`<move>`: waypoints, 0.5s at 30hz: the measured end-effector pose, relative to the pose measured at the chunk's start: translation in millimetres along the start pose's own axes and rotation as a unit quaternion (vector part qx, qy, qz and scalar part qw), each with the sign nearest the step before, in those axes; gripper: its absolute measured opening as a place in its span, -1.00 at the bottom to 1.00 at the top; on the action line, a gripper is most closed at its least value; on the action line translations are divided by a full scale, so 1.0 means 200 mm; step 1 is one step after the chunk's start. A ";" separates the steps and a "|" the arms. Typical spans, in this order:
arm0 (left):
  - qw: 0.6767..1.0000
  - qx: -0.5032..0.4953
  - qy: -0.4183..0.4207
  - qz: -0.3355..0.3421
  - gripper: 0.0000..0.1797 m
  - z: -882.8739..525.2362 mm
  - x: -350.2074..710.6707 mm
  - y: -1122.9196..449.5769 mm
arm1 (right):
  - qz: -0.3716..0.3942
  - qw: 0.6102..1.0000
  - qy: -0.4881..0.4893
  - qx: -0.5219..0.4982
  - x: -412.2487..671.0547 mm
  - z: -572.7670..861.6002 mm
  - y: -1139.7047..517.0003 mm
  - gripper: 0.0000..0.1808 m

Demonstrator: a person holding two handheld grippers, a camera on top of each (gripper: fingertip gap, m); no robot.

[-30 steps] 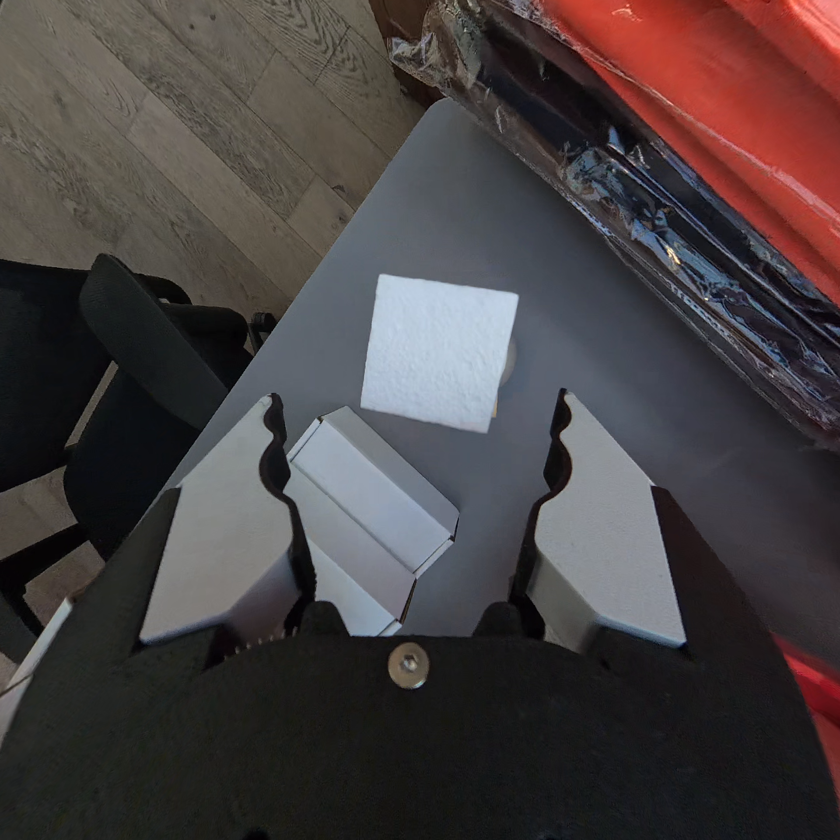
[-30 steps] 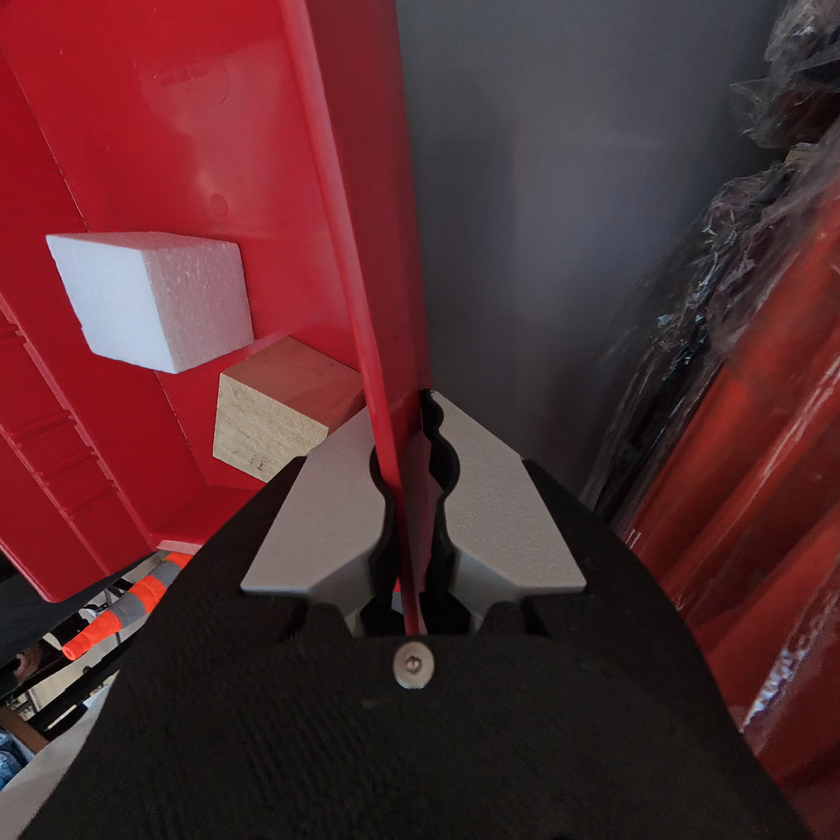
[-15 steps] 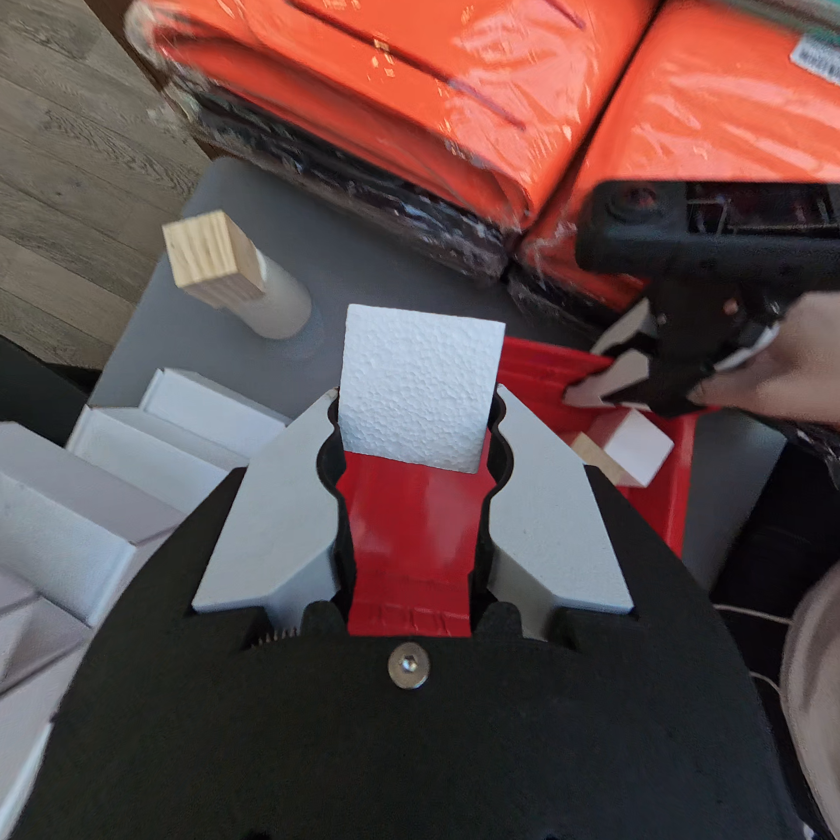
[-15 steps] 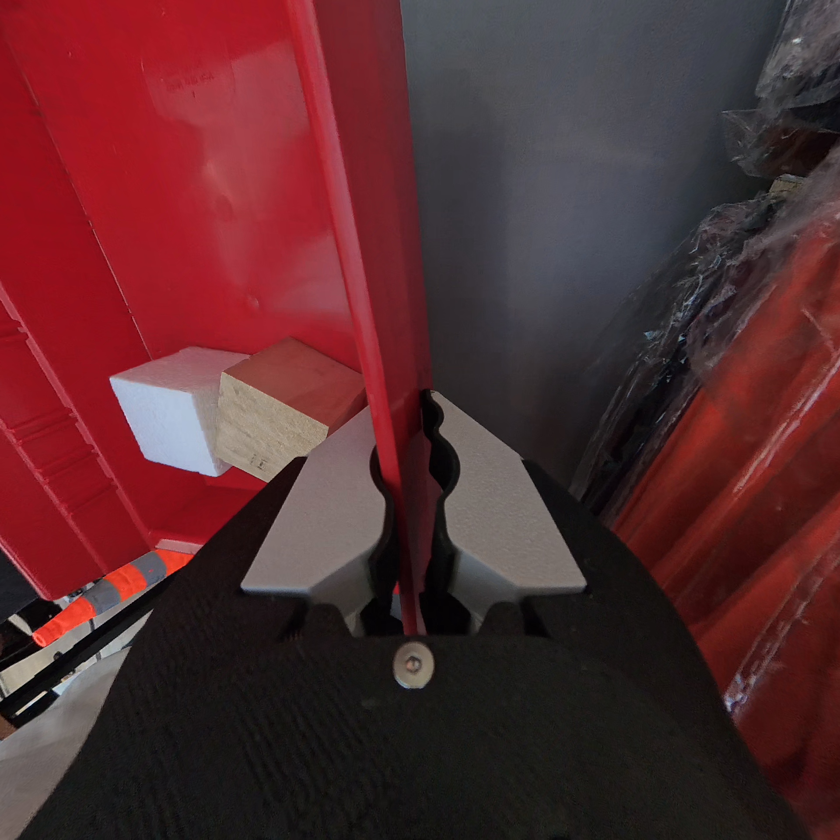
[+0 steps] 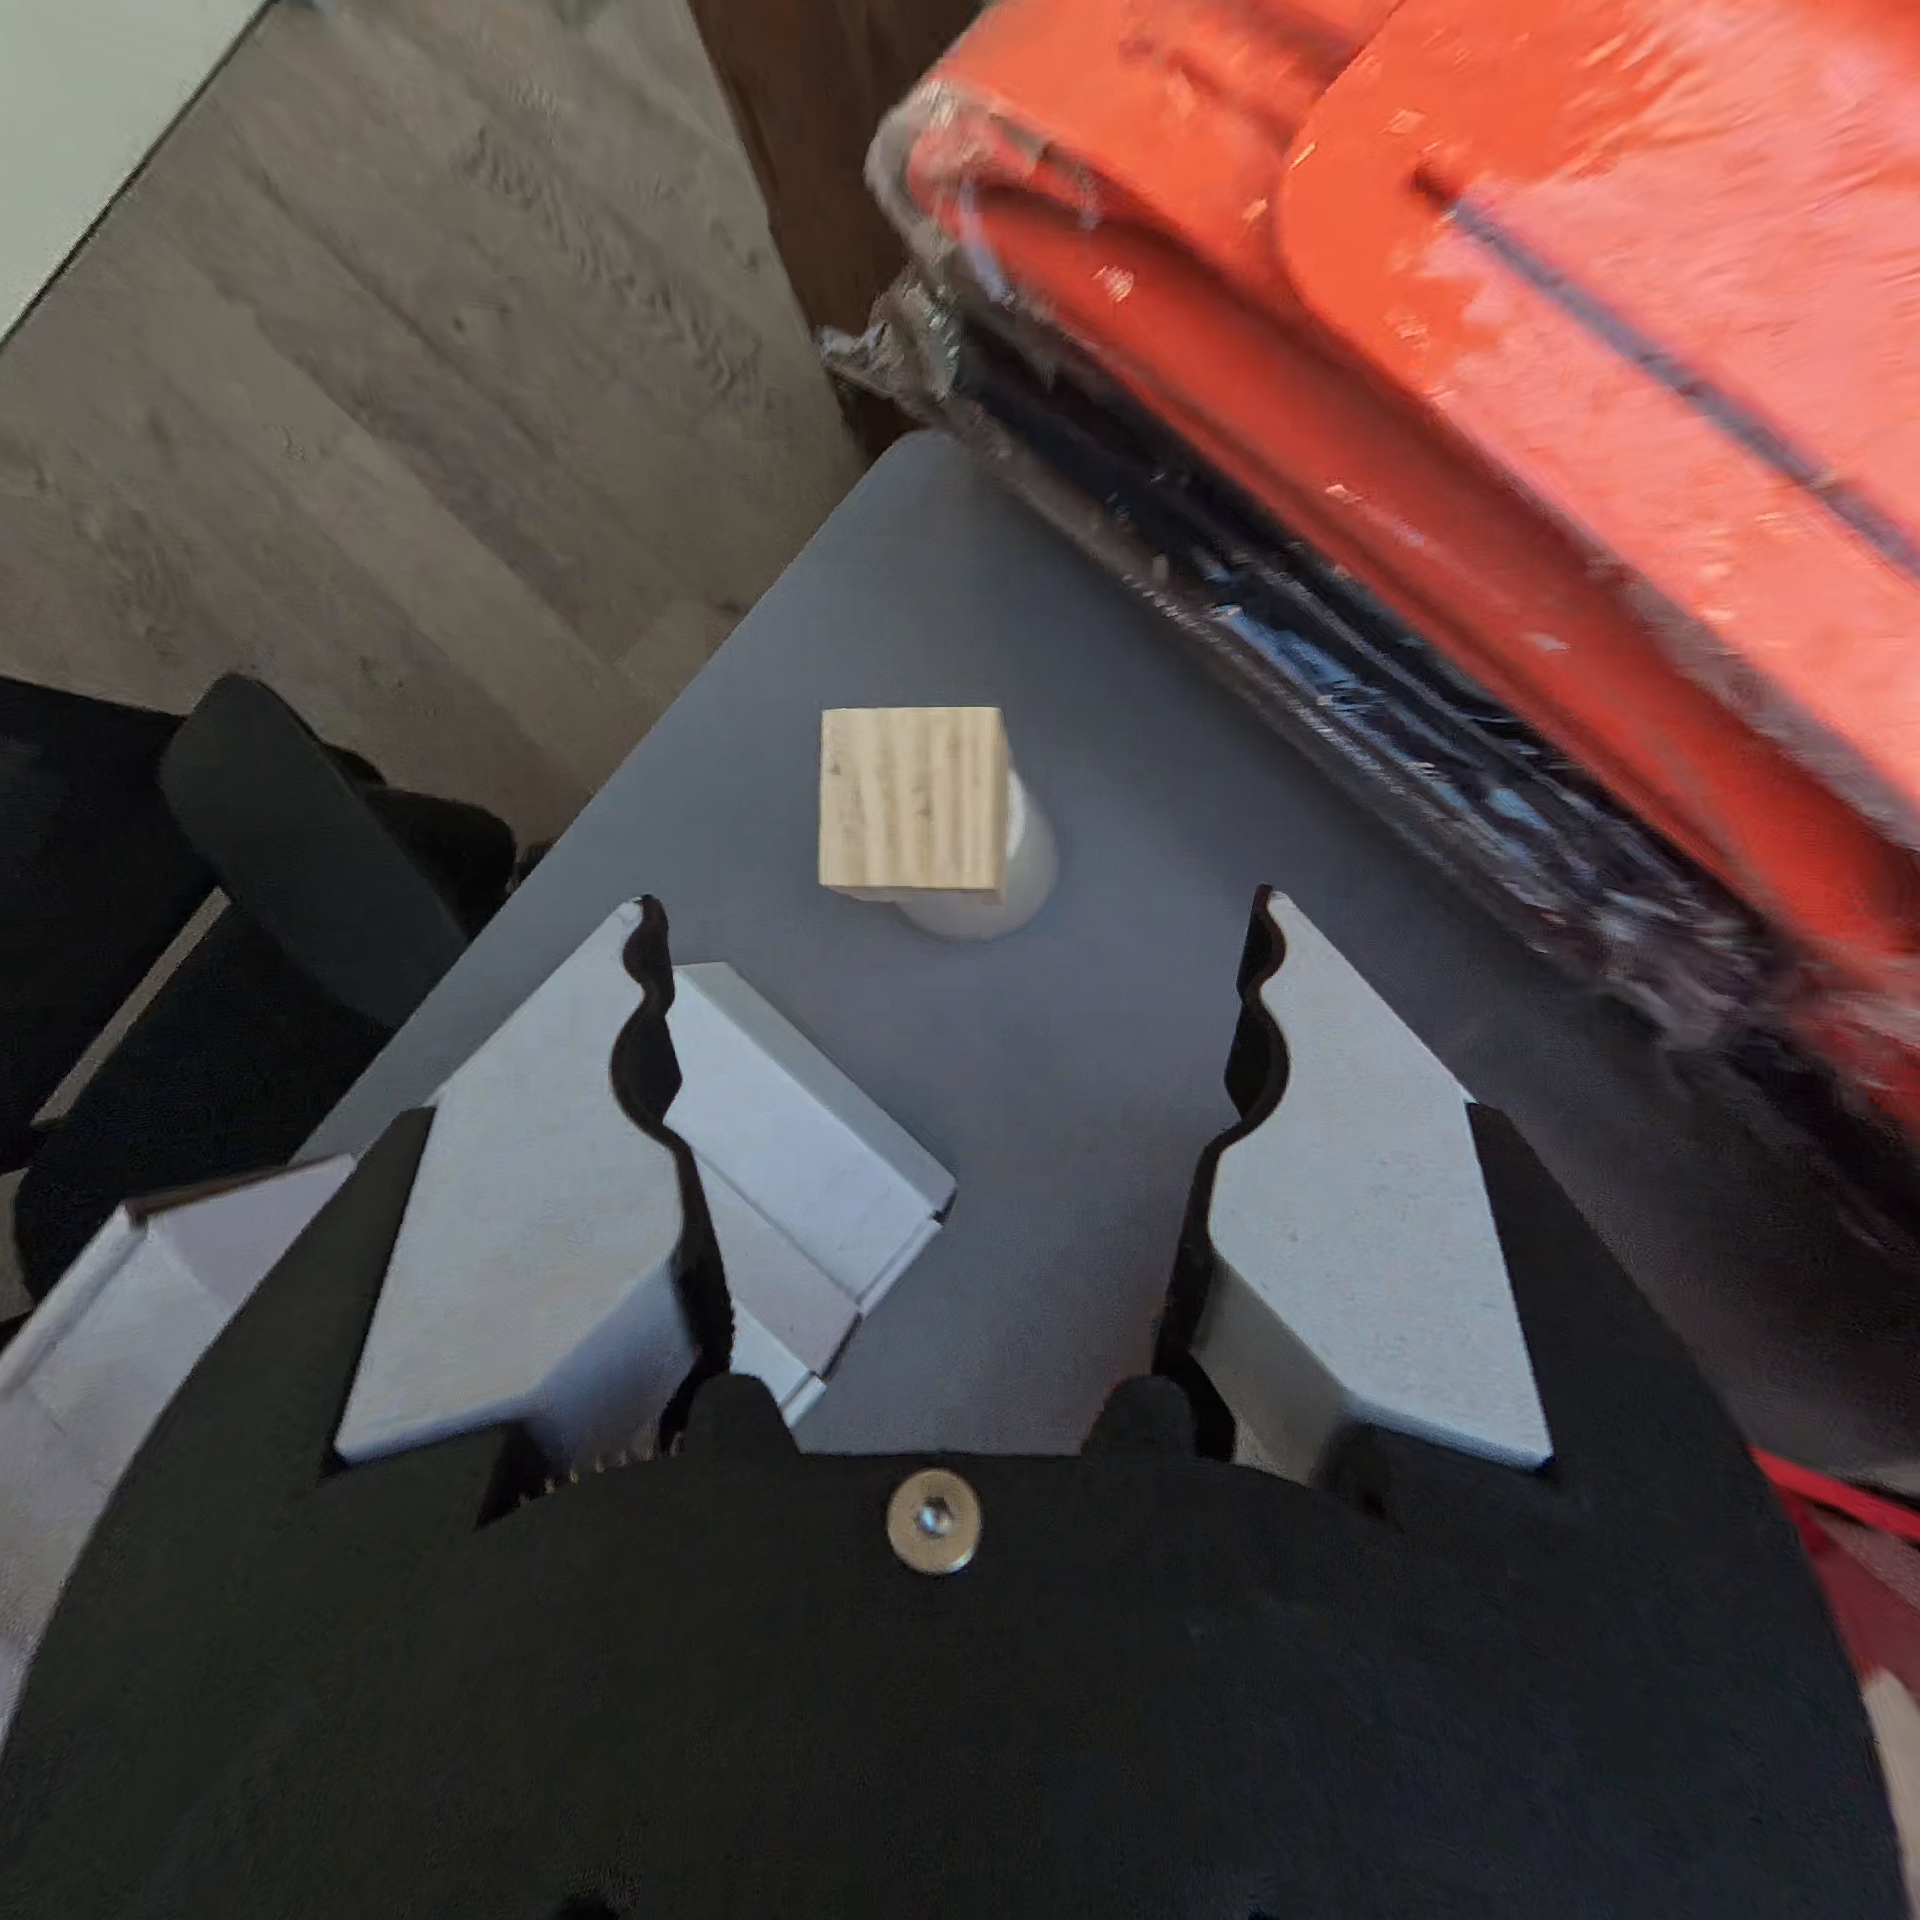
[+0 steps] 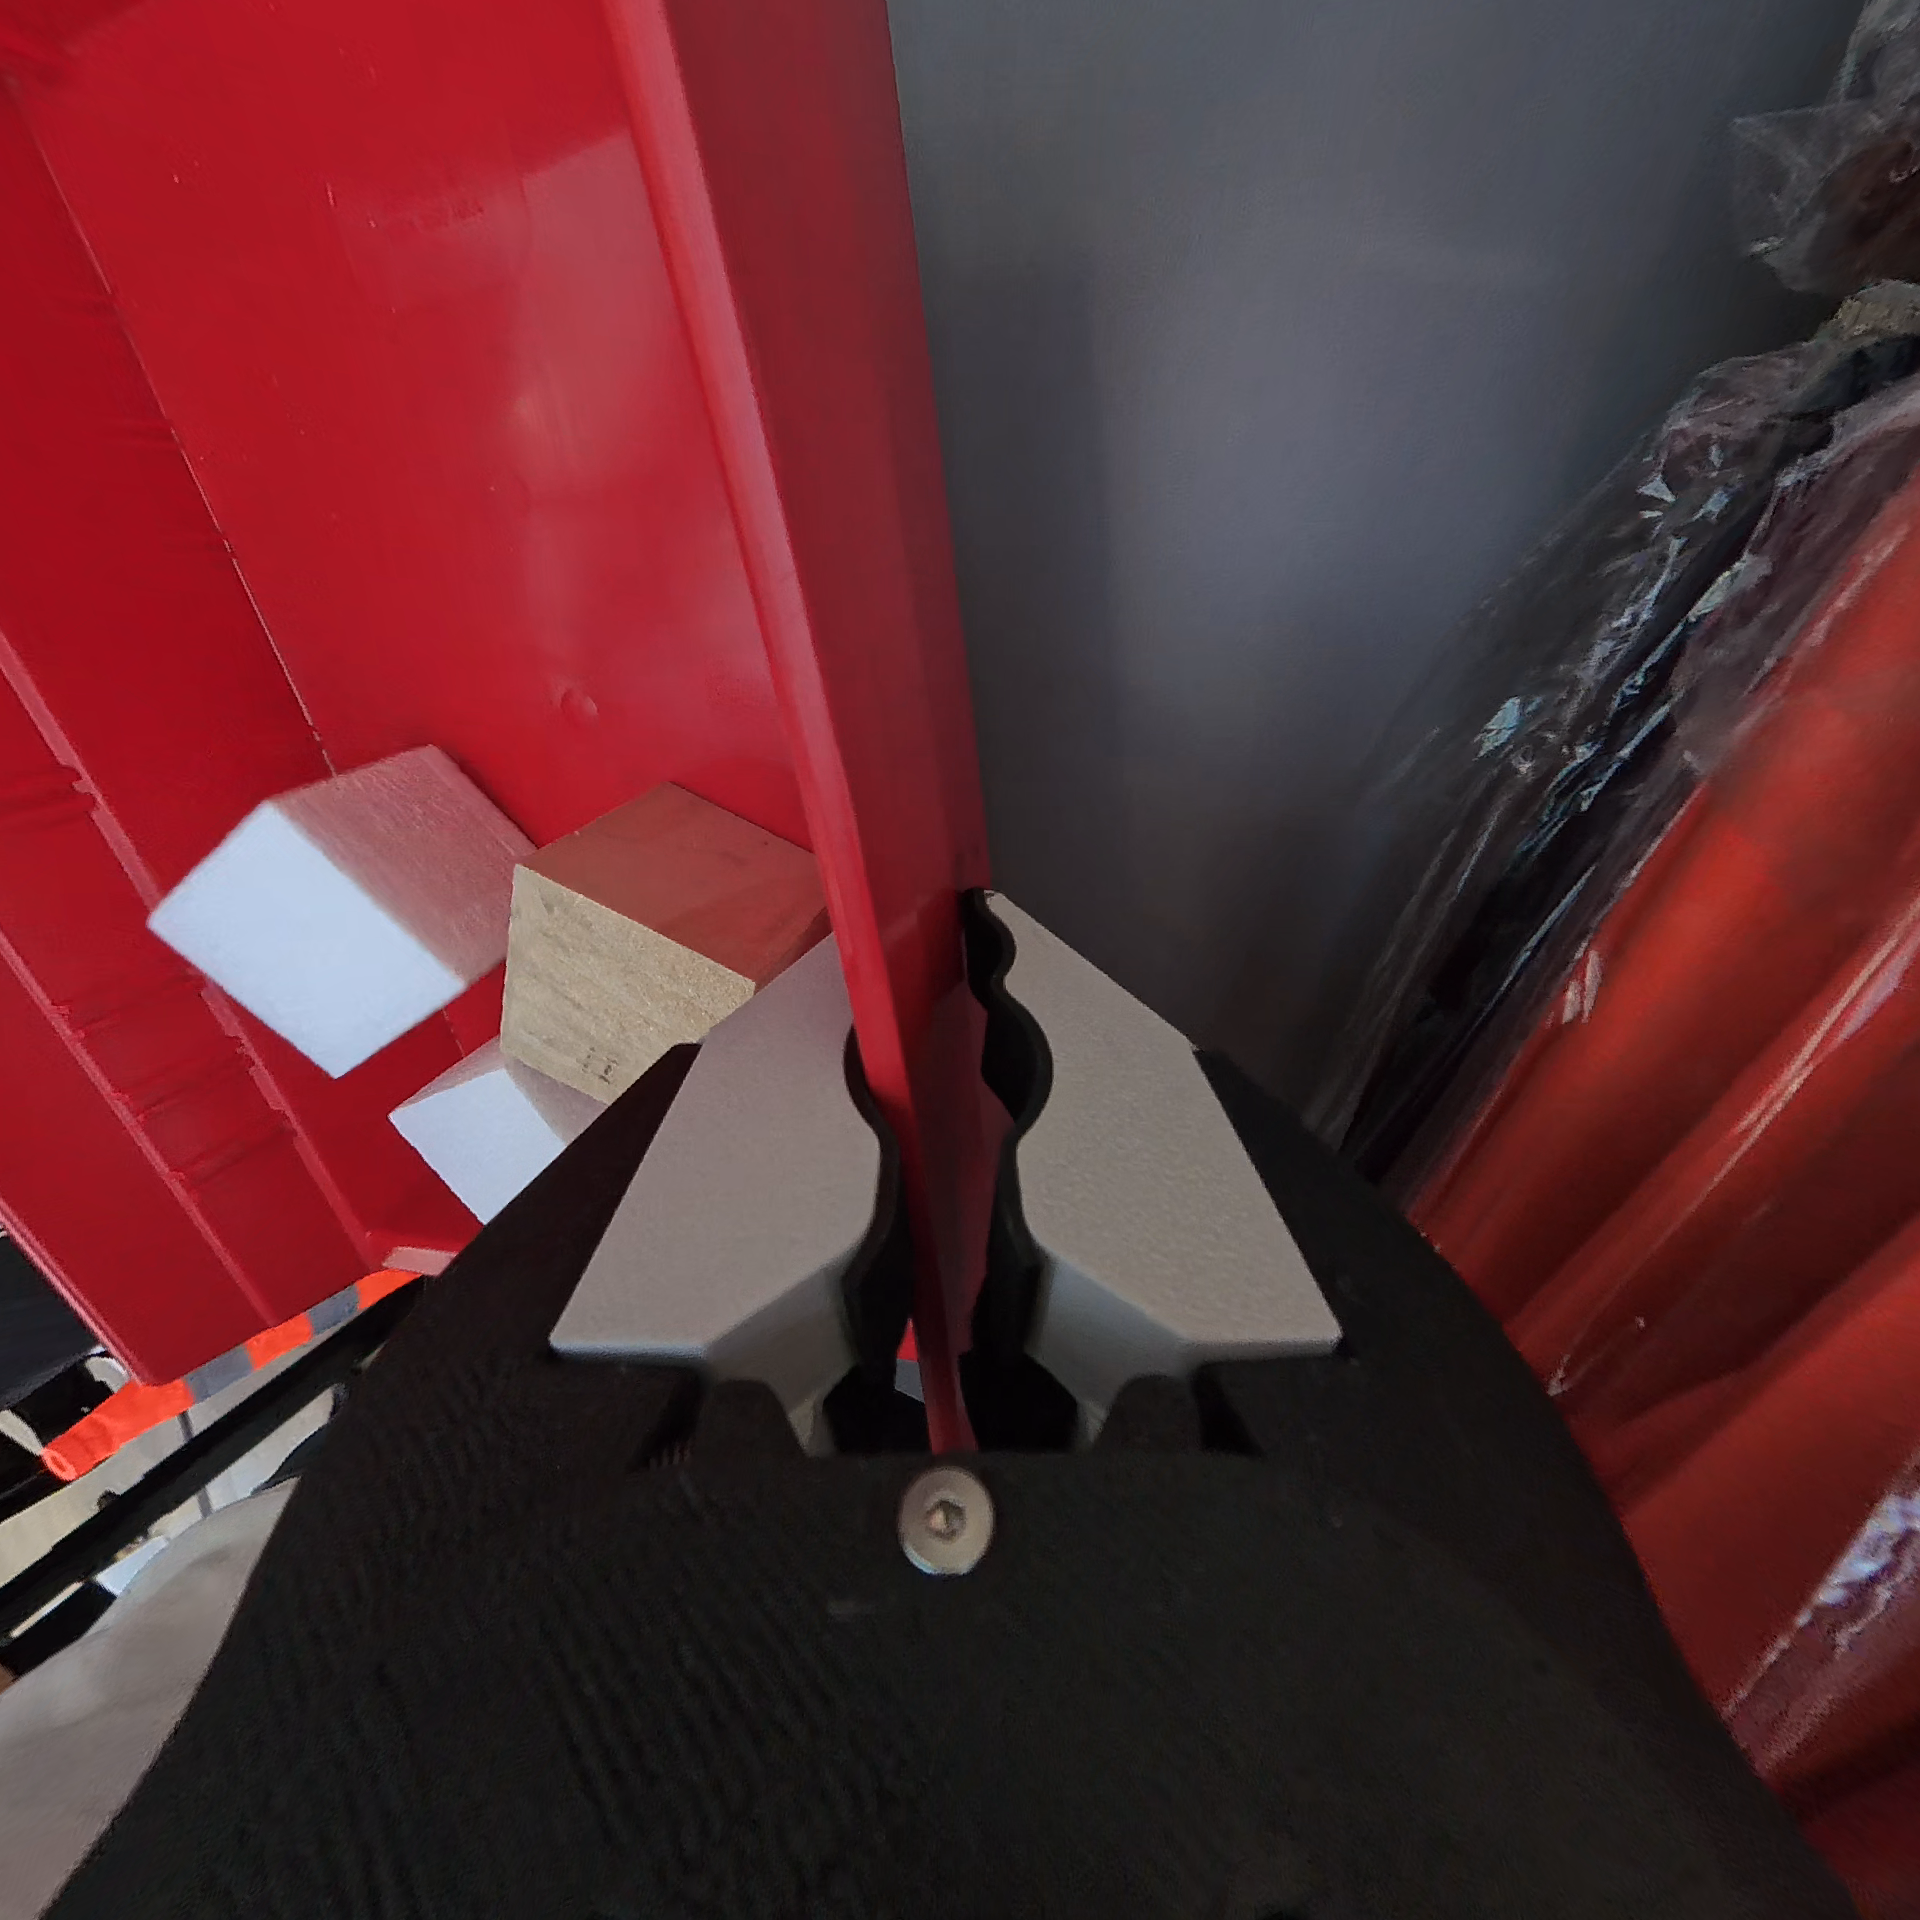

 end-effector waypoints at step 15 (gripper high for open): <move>0.993 -0.043 -0.018 -0.110 -0.34 0.01 -0.08 -0.42 | 0.029 0.998 -0.056 0.019 -0.18 -0.05 0.08 -0.96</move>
Point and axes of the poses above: each gripper's, where its closed fingertips meet, y back along the fingers, x out of its top, z = x × y across the jaws, the point moved 9 cm from there along y, back along the fingers, and after that the axes turned 10 degrees about x, right-handed, at the moved point
